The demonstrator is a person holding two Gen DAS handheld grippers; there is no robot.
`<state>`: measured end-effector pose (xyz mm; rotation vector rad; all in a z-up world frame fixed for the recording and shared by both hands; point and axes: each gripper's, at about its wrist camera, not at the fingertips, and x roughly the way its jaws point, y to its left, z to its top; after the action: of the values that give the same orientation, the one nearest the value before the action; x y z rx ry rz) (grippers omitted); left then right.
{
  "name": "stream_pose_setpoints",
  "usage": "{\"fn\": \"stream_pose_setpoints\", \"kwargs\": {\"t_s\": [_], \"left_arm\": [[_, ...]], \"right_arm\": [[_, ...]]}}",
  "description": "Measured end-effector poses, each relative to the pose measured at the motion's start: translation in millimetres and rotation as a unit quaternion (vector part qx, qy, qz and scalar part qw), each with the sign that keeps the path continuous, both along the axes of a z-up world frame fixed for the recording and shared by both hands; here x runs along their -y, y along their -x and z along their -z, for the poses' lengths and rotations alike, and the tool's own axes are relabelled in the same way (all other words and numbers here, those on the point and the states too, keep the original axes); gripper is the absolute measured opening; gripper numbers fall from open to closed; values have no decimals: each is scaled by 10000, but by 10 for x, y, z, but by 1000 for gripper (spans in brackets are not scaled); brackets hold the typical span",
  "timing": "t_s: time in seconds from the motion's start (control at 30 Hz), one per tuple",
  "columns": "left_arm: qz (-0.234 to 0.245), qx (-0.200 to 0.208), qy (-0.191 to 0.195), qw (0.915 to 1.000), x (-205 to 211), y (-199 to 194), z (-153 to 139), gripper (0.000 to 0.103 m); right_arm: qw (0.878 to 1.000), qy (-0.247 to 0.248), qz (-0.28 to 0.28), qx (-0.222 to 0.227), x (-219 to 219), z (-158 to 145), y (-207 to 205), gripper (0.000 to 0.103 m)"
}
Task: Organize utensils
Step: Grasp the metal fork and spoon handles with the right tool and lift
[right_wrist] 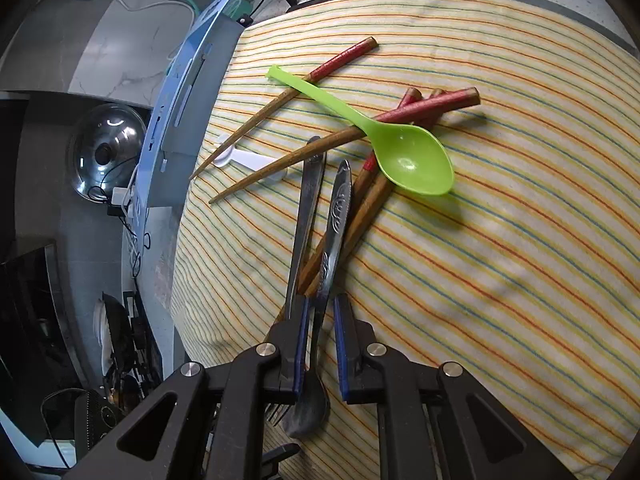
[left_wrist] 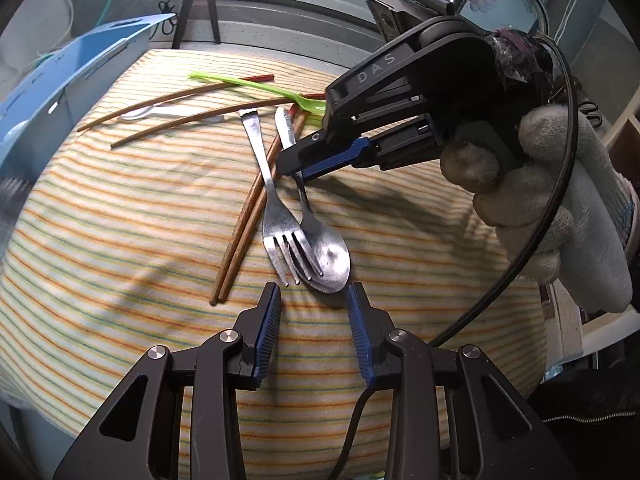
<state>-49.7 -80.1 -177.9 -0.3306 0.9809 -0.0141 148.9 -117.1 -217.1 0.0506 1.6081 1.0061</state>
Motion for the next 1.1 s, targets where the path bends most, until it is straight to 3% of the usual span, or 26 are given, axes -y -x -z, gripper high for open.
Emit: {"fn": "stream_pose_setpoints", "kwargs": {"t_s": [0.33, 0.83, 1.1], "left_arm": [[116, 13, -190, 9998, 45, -170, 4, 26], [271, 153, 62, 9995, 185, -39, 1, 25], [243, 349, 25, 9991, 85, 9, -205, 24]], "right_arm": [[9999, -33, 97, 17, 69, 5, -20, 7], [9998, 57, 149, 121, 365, -89, 89, 7], [9993, -223, 258, 127, 391, -302, 94, 6]]}}
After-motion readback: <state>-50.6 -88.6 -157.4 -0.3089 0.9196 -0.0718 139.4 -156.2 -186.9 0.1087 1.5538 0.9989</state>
